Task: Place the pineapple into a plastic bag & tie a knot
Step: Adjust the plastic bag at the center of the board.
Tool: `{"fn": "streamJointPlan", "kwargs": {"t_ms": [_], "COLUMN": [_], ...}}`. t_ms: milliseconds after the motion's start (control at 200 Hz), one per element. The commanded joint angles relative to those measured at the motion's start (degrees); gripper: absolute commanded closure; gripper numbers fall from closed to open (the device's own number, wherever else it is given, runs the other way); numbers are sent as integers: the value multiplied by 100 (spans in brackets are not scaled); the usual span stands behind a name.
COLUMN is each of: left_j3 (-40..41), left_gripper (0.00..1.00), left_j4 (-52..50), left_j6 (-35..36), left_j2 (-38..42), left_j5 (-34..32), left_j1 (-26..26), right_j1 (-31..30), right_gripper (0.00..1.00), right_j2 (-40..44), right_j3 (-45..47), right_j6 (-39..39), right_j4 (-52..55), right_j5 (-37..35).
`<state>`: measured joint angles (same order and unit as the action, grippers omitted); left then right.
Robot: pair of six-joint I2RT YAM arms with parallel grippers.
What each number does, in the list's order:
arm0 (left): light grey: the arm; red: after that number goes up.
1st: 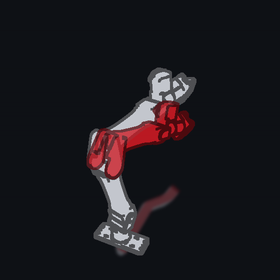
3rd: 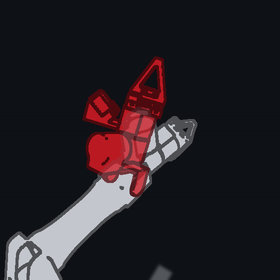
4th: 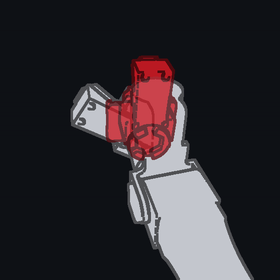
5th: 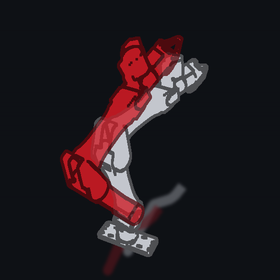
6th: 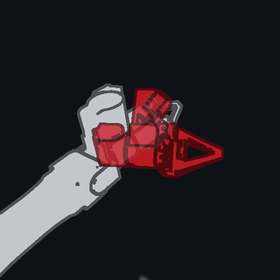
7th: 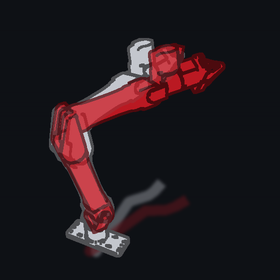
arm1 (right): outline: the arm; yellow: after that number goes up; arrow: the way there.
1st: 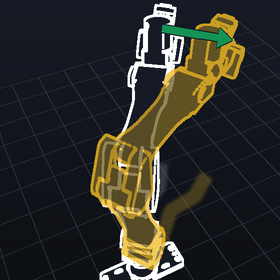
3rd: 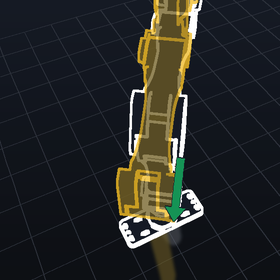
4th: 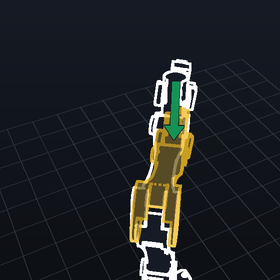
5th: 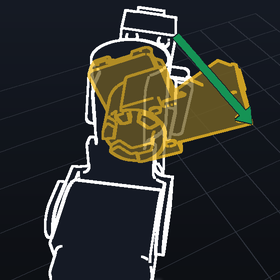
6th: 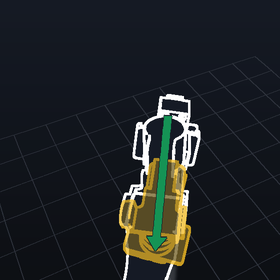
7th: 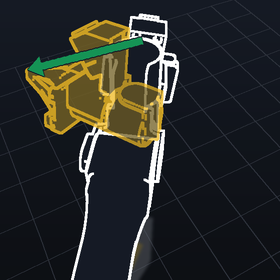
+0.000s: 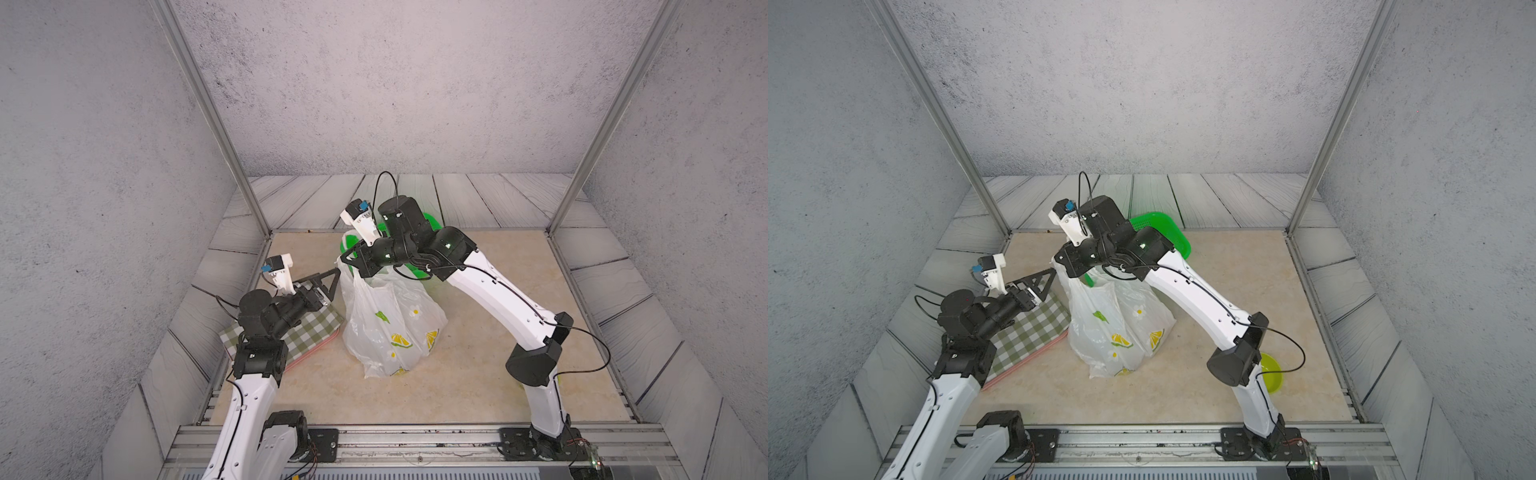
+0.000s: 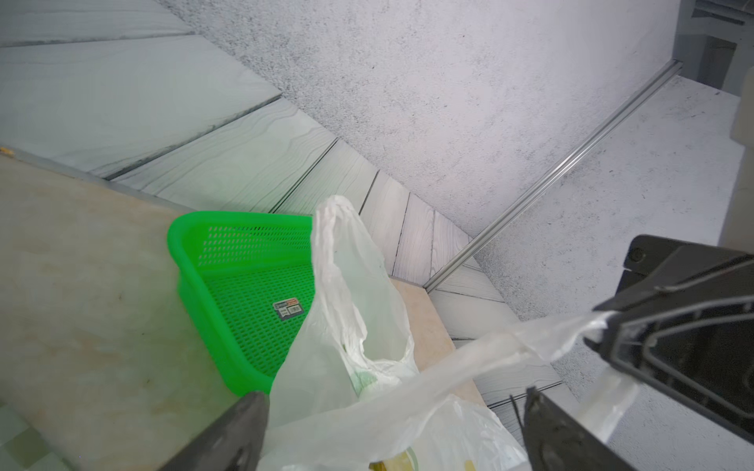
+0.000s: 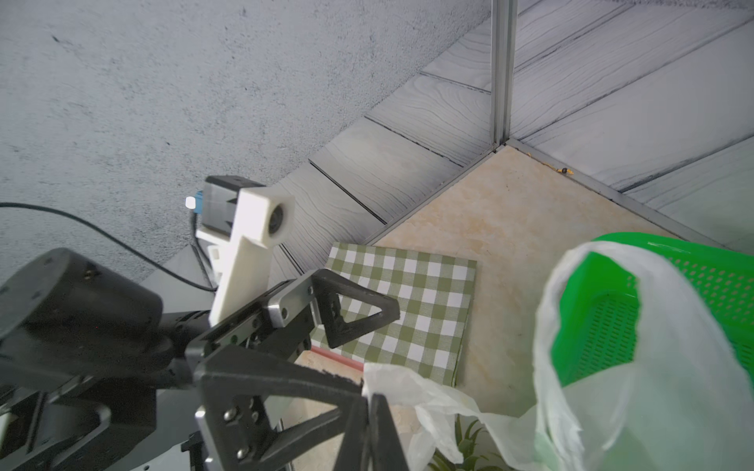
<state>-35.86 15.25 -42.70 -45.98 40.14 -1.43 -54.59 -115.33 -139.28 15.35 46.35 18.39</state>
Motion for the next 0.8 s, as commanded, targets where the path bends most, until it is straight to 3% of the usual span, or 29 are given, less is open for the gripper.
{"fn": "streamJointPlan", "kwargs": {"t_ms": [0,375,540,791], "left_j3": [-390,-1167,-1399,-1393], "left_gripper": [0,0,0,0], "left_j4": [748,2343,2304,2177], "left_j6": [-7,-1019,-1029,-1071], "left_j2": [-170,-1299,-1611,-1678], "left_j5": [606,1778,2393,2535], "left_j1": [69,697,1173,1382], "right_j1": [-24,-7,20,124], "right_gripper": [97,98,98,100], "right_j2": [515,936,1077,1026], "right_j3": [-2,228,375,511], "right_j6": [-111,-261,-278,-226], "right_j4": [-394,-301,-315,-311], "right_j5": [101,-87,-143,-367]}}
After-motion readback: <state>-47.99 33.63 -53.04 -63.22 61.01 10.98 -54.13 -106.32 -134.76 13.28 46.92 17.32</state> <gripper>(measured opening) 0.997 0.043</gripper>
